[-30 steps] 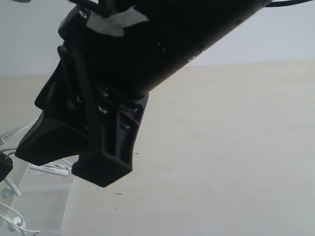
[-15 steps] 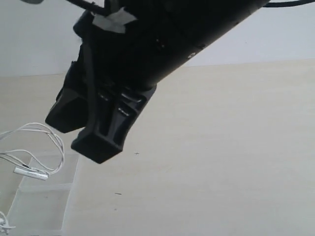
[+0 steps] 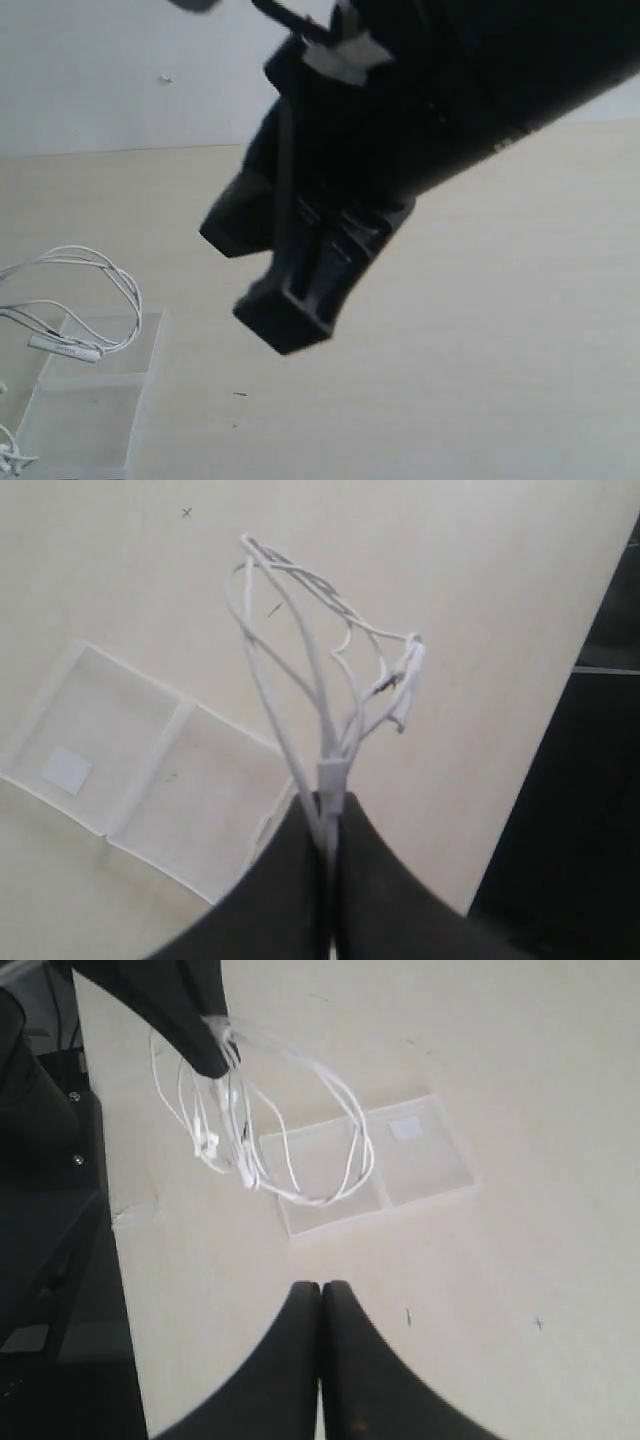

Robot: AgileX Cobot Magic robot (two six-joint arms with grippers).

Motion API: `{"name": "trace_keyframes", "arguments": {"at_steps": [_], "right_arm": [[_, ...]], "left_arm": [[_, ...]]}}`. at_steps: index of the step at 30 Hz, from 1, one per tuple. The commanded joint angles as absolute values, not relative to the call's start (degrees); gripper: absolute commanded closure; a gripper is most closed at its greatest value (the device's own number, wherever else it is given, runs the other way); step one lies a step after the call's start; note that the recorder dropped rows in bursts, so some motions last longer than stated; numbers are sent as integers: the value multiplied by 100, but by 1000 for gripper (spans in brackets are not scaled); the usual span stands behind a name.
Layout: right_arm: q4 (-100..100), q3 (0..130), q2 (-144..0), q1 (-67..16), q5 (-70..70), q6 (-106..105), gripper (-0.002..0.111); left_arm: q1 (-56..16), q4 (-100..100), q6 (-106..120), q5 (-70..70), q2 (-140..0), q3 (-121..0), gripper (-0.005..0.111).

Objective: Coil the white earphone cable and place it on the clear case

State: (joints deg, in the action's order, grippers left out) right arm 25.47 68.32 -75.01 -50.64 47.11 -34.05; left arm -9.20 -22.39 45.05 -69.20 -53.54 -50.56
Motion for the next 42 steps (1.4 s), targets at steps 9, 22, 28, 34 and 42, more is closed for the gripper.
{"name": "trace_keyframes", "arguments": {"at_steps": [9,22,28,34,42], "right_arm": [[2322,5405,-6250,-5064,3811,-2814,108],[2357,4837,-6130,-5064,3500,-2788,108],[2357,4837,-6130,-5064,3502,-2788,108],[2357,4837,-6130,-5064,3502,-2788,108],[2357,4837,-6130,-5064,3502,-2788,108]], "left_arm": [[-924,-2418,4456,-6123,-5401,-4682,107],[-924,-2550,4503,-4317,-5401,-3973,107],[-924,-2953,4503,-3551,-5465,-3547,107],[-924,-3008,4480,-2843,-5535,-3101,107],[-924,-3272,4480,-2323,-5535,-2749,107]]}}
